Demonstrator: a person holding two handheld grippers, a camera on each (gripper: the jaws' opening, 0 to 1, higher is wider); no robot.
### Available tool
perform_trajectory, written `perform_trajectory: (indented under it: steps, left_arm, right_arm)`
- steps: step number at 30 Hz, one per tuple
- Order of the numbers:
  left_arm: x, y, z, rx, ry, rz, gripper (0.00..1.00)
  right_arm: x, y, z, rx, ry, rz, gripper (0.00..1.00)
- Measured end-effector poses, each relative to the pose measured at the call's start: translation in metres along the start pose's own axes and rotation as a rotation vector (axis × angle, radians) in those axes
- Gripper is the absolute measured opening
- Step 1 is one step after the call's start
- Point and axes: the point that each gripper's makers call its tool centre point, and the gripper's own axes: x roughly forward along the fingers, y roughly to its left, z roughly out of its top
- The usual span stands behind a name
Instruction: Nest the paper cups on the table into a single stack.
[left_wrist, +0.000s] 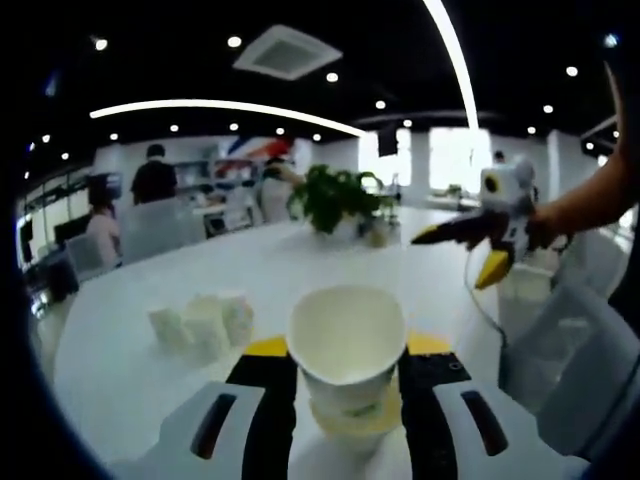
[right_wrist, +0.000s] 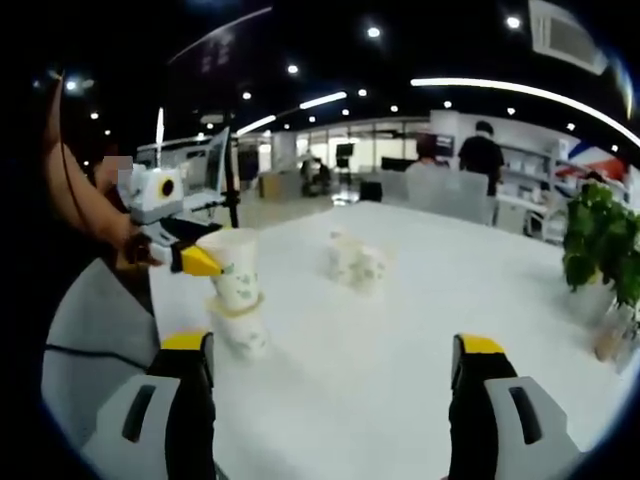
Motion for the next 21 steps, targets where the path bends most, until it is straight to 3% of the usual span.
perform_trajectory:
  steps: [8,21]
  left_arm:
    - [0.004,-0.003,-0.010,0.002,0.014,-0.006,0.38]
    - [0.009,-0.008,-0.031,0.023,0.093,-0.016,0.39]
  right_arm:
    - [-0.002,-0.001,0.001,0.004,-0.007,-0.005,0.97]
    - [-0.003,0.001,-0.001,0.003,-0.002,-0.003,0.97]
